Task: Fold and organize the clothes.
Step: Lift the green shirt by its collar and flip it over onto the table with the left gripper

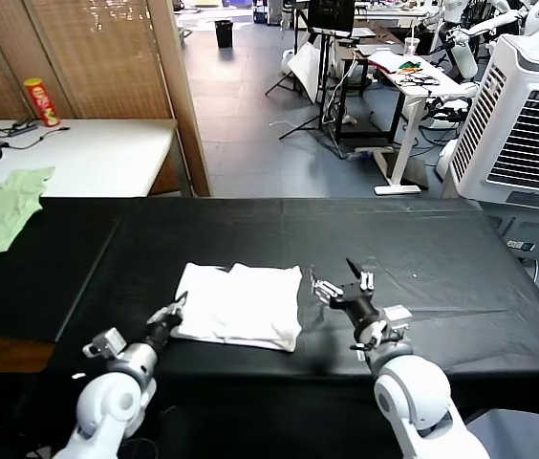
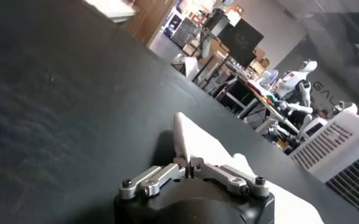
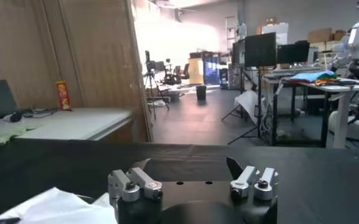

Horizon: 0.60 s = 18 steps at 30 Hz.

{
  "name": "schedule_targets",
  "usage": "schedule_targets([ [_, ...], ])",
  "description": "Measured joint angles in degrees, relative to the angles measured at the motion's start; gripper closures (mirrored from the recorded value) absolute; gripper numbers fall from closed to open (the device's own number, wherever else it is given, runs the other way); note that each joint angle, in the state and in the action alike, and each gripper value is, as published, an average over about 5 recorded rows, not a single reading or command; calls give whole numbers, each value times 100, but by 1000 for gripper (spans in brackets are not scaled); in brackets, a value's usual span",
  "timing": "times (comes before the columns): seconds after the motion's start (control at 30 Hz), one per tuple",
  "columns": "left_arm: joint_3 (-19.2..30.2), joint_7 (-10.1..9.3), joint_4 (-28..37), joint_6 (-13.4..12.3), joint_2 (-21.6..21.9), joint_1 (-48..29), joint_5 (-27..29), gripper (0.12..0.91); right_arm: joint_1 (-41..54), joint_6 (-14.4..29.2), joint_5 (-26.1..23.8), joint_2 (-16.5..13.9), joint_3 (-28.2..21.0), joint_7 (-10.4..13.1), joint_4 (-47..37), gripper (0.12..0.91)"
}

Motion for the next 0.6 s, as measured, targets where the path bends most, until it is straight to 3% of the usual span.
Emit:
schedule_targets([
  [0.33, -551, 20, -45, 75, 1020, 142, 1297, 882, -143, -312, -555, 95, 170, 189, -42, 227],
  [0.6, -1268, 52, -136, -300, 2242, 284, 2447, 882, -168, -330, -723, 220, 121, 184, -42, 227],
])
